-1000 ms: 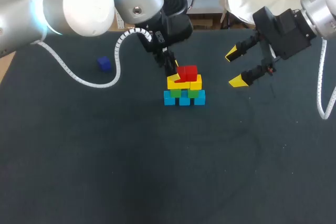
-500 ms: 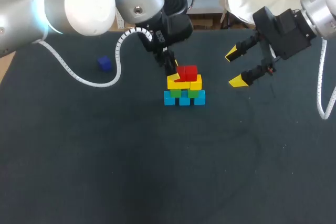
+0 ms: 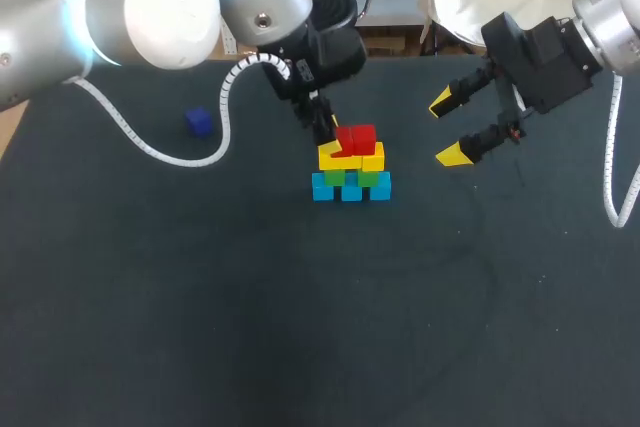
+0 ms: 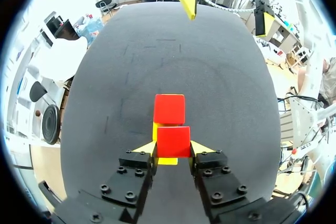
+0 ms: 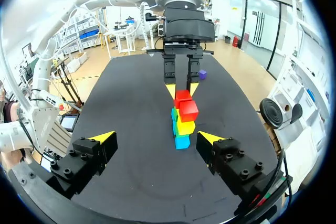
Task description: Place the blue cubes, place green cubes on the blue cubes, place the yellow cubes on the green cubes, then place the red cubes on the yellow cubes, and place purple cube on the red cubes.
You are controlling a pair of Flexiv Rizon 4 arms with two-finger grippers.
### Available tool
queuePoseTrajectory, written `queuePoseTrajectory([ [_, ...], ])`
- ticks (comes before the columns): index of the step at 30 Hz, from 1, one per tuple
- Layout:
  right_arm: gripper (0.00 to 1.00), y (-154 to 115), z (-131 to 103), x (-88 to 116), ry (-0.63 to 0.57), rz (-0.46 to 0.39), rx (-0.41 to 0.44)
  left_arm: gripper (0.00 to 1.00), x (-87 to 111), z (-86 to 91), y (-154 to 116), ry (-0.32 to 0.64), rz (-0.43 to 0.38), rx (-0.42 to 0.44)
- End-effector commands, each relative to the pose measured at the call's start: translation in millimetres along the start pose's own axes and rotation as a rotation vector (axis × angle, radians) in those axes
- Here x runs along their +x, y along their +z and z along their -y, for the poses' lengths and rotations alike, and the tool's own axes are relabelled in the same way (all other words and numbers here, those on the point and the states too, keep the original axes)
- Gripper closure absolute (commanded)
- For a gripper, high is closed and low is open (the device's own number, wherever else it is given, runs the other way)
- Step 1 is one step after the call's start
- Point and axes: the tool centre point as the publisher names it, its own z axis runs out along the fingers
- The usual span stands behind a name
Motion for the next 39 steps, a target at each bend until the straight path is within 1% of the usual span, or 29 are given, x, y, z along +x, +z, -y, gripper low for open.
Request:
queuePoseTrajectory([
  [1,0.0,-0.1,-0.4,0.4,-0.001,0.002,0.0,1.0,-0.4,-2.3,0.0,0.0,-0.003,0.004],
  [33,0.0,-0.1,-0.4,0.4,-0.001,0.002,0.0,1.0,-3.9,-3.1,0.1,0.002,0.002,0.01],
  [34,0.0,-0.1,-0.4,0.4,-0.001,0.002,0.0,0.93,-3.9,-3.2,0.2,0.002,0.002,0.01],
  [36,0.0,-0.1,-0.4,0.4,-0.001,0.002,0.0,0.76,-3.7,-3.6,0.4,-0.005,0.0,0.01],
  [38,0.0,-0.1,-0.4,0.4,-0.001,0.002,0.0,0.4,-2.8,-4.3,0.8,-0.015,0.0,0.012],
  [39,0.0,-0.1,-0.4,0.4,-0.001,0.002,0.0,0.18,-2.7,-4.3,0.9,-0.017,0.0,0.012],
])
